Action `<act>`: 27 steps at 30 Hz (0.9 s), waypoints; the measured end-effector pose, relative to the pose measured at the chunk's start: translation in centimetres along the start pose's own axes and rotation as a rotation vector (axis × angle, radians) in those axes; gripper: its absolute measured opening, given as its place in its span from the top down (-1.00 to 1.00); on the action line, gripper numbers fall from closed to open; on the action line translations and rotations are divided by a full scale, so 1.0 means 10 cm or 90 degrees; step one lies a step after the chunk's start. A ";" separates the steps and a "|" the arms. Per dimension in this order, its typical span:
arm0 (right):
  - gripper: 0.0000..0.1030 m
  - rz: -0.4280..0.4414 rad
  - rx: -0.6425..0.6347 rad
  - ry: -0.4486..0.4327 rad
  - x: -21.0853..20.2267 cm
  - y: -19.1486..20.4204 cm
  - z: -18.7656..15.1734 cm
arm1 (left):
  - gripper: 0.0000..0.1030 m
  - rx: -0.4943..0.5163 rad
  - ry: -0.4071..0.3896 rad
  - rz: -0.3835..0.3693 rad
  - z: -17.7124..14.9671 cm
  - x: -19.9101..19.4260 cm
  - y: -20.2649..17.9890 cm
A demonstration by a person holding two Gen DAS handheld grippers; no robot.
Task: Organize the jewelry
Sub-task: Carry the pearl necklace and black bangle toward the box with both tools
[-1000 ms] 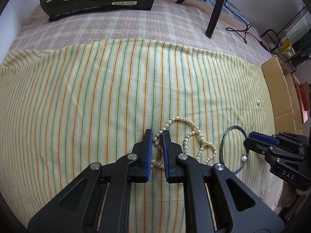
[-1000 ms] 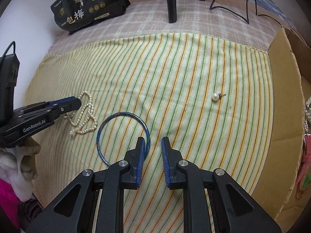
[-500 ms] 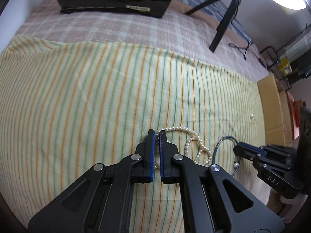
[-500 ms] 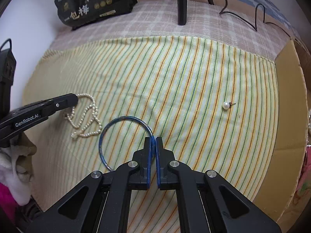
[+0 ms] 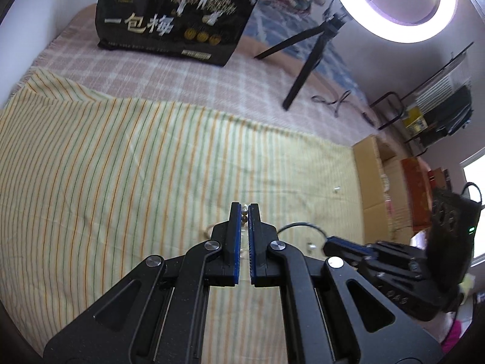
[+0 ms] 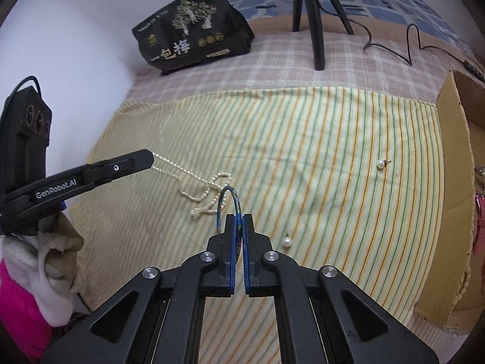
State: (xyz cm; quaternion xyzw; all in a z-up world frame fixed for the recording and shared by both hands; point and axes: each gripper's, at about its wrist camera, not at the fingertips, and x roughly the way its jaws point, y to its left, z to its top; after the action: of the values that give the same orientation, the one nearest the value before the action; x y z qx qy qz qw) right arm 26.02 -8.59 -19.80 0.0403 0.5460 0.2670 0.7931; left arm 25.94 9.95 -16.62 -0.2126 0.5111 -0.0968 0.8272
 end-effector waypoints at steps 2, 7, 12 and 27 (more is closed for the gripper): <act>0.96 -0.001 -0.007 -0.008 -0.05 0.04 0.00 | 0.97 0.000 -0.012 -0.015 0.00 -0.11 -0.04; 0.96 -0.019 -0.031 -0.034 -0.31 0.08 -0.03 | 0.97 0.011 -0.039 -0.046 -0.02 -0.37 -0.18; 0.96 -0.037 -0.049 -0.061 -0.61 0.06 -0.04 | 0.97 0.029 -0.066 -0.074 -0.05 -0.62 -0.38; 0.96 -0.093 -0.065 -0.125 -1.54 -0.31 -0.32 | 0.97 0.061 -0.085 -0.142 -0.19 -0.93 -0.95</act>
State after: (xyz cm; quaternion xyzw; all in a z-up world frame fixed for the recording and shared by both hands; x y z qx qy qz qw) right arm 20.33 -19.14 -9.16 -0.0136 0.4529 0.2307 0.8611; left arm 20.59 4.52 -5.60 -0.2341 0.4227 -0.1982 0.8528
